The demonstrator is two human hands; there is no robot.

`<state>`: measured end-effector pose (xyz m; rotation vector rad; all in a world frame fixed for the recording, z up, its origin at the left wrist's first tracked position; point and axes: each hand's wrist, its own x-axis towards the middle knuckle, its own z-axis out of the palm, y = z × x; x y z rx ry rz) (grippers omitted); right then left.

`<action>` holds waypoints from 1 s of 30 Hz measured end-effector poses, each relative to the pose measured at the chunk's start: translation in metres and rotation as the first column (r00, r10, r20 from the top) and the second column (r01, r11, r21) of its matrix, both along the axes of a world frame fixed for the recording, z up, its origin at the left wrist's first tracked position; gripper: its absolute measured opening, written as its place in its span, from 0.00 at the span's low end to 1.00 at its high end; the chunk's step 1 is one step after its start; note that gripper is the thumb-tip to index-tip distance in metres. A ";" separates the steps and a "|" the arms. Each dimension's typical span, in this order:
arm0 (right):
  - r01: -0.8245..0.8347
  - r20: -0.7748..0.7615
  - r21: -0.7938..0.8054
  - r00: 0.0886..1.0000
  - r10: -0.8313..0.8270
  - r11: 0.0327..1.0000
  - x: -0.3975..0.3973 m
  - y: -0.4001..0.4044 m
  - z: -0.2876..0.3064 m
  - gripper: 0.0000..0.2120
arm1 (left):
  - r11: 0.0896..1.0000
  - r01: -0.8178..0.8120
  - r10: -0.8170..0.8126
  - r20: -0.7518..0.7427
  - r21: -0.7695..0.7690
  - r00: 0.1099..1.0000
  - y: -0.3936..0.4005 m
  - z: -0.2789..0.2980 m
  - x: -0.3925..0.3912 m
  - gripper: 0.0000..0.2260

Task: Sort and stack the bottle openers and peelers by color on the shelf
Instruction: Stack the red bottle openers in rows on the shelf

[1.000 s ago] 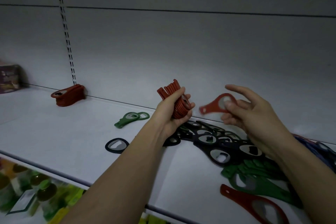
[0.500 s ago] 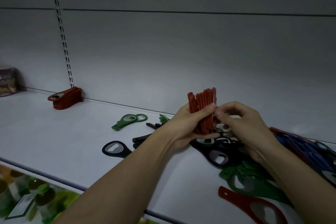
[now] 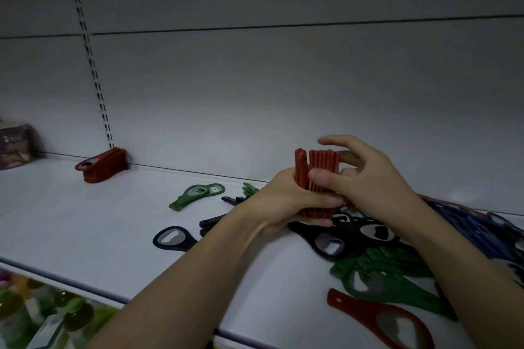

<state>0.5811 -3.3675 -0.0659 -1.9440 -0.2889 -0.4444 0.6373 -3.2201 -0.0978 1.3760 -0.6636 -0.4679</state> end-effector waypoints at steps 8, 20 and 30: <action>0.072 0.129 -0.018 0.989 -0.069 0.997 0.004 -0.002 -0.004 0.14 | 0.991 -0.056 0.034 0.176 0.124 0.984 -0.006 0.004 -0.009 0.15; -0.072 0.078 0.220 0.995 0.056 0.973 -0.010 0.024 0.003 0.10 | 0.981 -0.063 0.040 0.129 0.183 0.991 0.038 0.026 -0.044 0.12; -0.122 -0.093 -0.020 0.988 0.120 0.992 0.002 0.134 0.008 0.08 | 0.841 -0.453 0.412 0.192 0.298 0.891 0.174 0.032 -0.044 0.14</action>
